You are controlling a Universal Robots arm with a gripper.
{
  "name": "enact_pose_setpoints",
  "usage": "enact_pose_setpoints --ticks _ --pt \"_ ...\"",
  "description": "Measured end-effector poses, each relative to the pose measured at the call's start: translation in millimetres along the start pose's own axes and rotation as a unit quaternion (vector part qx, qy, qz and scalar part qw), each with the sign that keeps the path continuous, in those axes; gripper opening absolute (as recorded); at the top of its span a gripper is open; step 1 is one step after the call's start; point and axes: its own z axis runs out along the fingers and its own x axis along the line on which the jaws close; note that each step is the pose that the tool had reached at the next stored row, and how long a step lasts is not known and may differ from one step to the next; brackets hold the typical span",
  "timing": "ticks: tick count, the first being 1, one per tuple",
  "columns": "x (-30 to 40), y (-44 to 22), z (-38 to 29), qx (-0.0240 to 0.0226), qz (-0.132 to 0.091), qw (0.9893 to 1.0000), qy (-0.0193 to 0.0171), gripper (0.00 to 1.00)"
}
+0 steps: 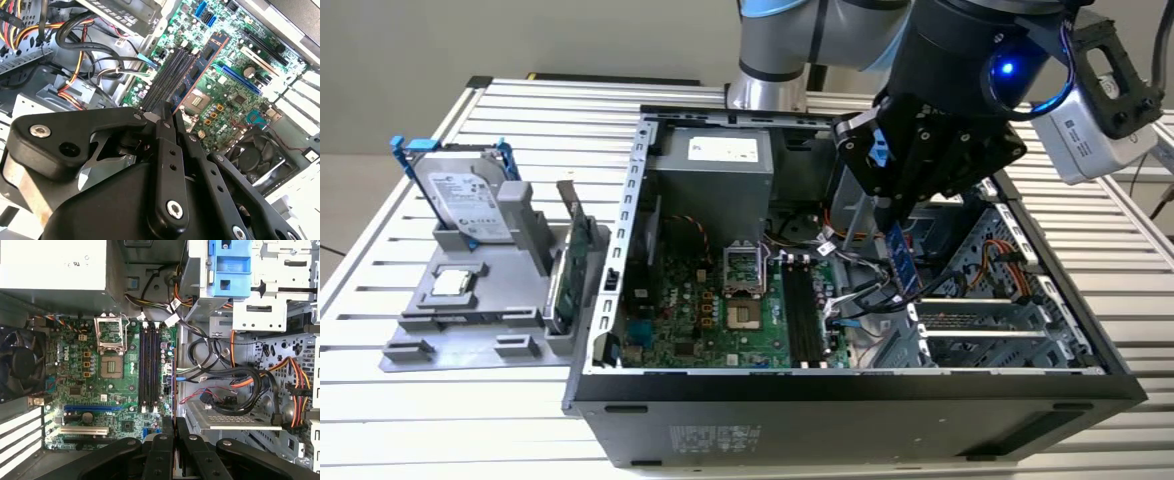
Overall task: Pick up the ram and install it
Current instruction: 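Insert the ram into the slot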
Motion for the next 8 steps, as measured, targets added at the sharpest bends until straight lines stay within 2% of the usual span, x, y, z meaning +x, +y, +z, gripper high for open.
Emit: enact_pose_setpoints --ticks 8 --pt "0.0 0.0 1.0 0.0000 0.000 1.0000 0.0000 0.00"
